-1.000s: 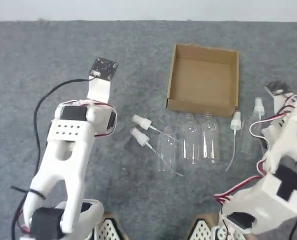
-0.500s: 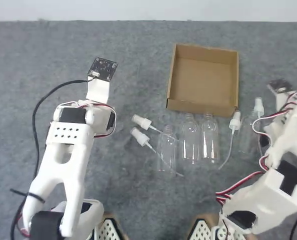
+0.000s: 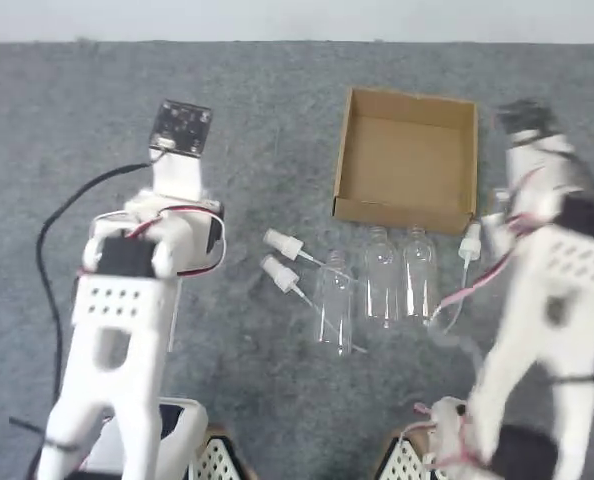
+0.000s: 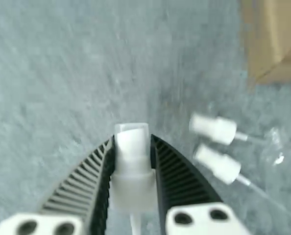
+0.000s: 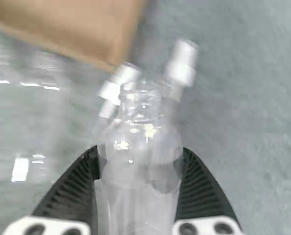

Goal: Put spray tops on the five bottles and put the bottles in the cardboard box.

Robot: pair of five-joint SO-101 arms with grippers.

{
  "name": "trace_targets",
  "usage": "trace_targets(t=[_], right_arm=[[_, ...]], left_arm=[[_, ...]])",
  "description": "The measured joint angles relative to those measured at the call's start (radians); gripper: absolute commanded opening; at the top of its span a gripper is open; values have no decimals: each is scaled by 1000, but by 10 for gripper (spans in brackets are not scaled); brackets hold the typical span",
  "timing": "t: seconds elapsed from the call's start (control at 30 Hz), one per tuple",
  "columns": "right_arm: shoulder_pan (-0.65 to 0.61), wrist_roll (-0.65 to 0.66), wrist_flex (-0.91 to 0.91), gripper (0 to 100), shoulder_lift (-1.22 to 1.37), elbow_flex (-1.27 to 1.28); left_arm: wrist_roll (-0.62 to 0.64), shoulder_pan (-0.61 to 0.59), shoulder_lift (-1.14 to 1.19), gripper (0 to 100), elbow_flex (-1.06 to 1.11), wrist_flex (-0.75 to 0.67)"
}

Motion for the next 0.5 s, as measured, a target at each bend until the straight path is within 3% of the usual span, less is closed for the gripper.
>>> trace_targets(t=[0.3, 0.5], right_arm=[[-582, -206, -180, 6, -279, 288], [-810, -253, -342, 6, -290, 411]], left_arm=[[184, 0, -167, 16, -249, 3], [350, -3, -181, 16, -411, -18]])
